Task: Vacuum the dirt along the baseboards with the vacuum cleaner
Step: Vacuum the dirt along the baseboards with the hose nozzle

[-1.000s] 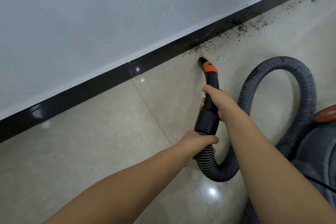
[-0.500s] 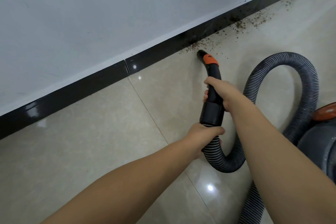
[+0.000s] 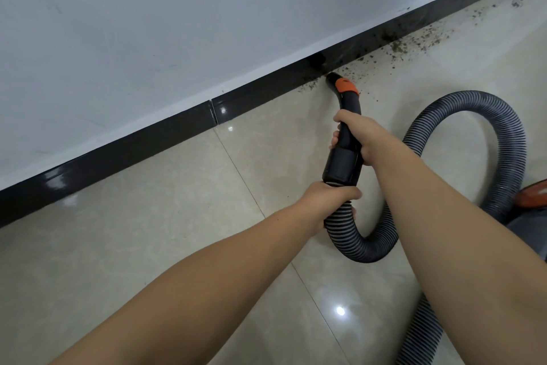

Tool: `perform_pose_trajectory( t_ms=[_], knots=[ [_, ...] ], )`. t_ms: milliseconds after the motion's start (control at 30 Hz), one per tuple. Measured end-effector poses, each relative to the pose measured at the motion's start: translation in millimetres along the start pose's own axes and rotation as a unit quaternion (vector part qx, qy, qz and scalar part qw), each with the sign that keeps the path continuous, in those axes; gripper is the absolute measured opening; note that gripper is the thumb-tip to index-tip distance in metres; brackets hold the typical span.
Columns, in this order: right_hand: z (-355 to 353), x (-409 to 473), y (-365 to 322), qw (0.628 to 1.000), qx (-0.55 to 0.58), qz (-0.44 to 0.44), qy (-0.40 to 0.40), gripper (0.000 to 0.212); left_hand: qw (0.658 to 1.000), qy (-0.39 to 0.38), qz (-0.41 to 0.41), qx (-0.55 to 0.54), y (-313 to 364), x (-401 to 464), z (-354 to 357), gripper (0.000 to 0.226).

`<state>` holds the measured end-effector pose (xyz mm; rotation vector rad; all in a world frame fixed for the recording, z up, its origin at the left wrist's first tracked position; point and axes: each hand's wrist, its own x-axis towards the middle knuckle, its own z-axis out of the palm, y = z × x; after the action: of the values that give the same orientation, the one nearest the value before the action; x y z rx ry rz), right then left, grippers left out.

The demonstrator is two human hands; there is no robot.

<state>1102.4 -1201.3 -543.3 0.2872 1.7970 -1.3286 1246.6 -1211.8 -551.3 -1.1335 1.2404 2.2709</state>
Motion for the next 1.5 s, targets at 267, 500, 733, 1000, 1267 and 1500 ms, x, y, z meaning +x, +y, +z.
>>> perform_pose_trajectory(
  t_ms=[267, 500, 733, 1000, 1267, 1500],
  knots=[
    [4, -14, 21, 0.999, -0.022, 0.006, -0.030, 0.014, 0.999, 0.022, -0.007, -0.028, -30, -10, 5, 0.016],
    [19, -23, 26, 0.997, -0.050, 0.004, -0.060, 0.014, 0.998, 0.040, 0.001, -0.052, -39, -22, 1, 0.011],
    [26, -18, 23, 0.999, -0.032, -0.007, -0.038, 0.014, 0.999, 0.037, -0.009, -0.026, -28, -20, -11, 0.013],
    [11, 3, 2, 1.000, 0.006, -0.013, 0.003, 0.014, 1.000, 0.006, -0.009, 0.015, 3, 1, -10, 0.019],
    [3, 12, -7, 0.999, 0.008, -0.028, 0.024, 0.017, 0.999, 0.001, -0.010, 0.031, 12, 17, -6, 0.014],
    [4, -9, 16, 1.000, -0.013, -0.003, 0.002, 0.012, 0.999, 0.013, -0.034, 0.020, -20, 2, -2, 0.021]
  ],
)
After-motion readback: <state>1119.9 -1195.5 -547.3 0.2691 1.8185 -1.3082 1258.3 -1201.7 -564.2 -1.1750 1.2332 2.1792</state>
